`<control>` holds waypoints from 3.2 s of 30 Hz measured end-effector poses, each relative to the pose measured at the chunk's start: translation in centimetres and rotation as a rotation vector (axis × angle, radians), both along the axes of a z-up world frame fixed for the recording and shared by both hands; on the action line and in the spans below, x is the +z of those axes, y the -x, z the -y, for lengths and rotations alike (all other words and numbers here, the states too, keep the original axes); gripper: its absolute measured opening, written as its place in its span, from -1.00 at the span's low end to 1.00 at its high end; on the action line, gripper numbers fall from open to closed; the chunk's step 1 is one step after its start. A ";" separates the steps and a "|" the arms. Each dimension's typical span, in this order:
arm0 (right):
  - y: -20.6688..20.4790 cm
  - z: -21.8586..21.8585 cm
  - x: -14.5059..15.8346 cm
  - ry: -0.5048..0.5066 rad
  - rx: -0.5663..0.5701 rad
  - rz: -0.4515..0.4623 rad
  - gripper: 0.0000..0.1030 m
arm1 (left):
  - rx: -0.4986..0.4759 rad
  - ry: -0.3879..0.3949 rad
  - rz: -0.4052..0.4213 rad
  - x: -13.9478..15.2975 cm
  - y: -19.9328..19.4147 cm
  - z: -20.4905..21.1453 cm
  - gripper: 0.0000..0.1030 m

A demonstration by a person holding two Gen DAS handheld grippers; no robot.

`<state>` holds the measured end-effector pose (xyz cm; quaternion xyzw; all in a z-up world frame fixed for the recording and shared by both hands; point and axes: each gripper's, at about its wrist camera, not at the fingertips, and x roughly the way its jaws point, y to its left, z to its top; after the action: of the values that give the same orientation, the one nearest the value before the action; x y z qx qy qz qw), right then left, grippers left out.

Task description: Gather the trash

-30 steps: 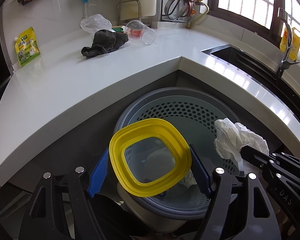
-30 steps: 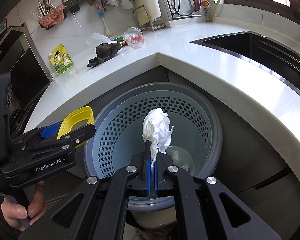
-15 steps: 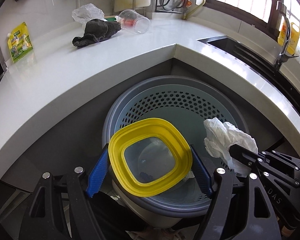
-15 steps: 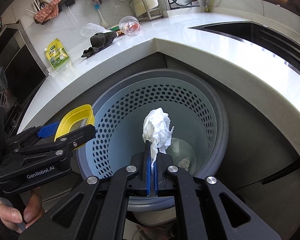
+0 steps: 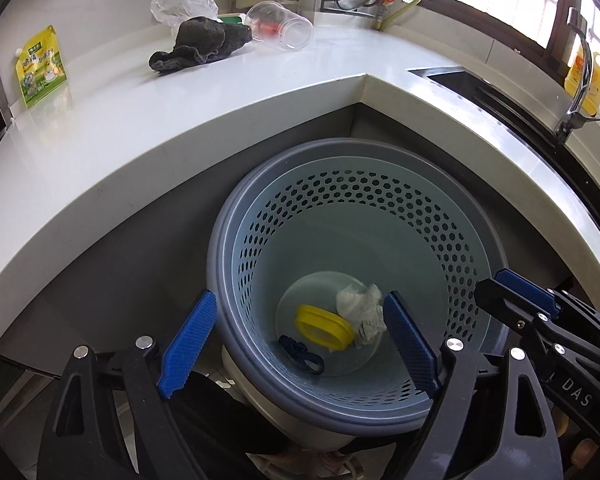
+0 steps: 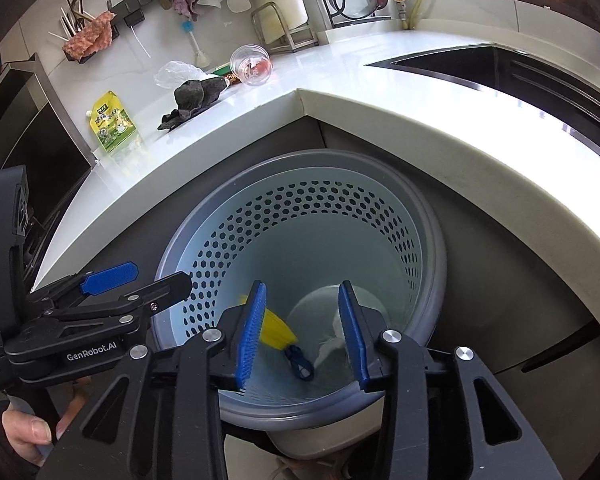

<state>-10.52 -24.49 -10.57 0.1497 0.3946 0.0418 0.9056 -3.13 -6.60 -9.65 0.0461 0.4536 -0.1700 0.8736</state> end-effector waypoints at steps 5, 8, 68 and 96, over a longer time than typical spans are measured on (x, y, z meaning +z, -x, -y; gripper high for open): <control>-0.3 0.4 0.0 -0.026 -0.002 0.001 -0.26 | 0.009 -0.005 -0.002 0.1 -0.3 -0.3 0.65; -0.4 0.3 0.3 -0.027 -0.001 0.010 -0.23 | 0.020 0.000 0.013 0.6 -0.2 -0.8 0.71; -14.0 -4.0 7.2 -0.002 0.072 0.175 0.35 | 0.170 0.097 0.273 9.6 -9.9 -8.8 0.88; -22.3 -1.9 7.5 0.044 0.084 0.177 0.35 | 0.264 0.067 0.284 10.1 -18.5 -7.8 0.88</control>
<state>11.78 -22.57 -3.08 0.1089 0.3197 0.0841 0.9375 15.33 1.21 0.44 -0.0192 0.3221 -0.0608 0.9446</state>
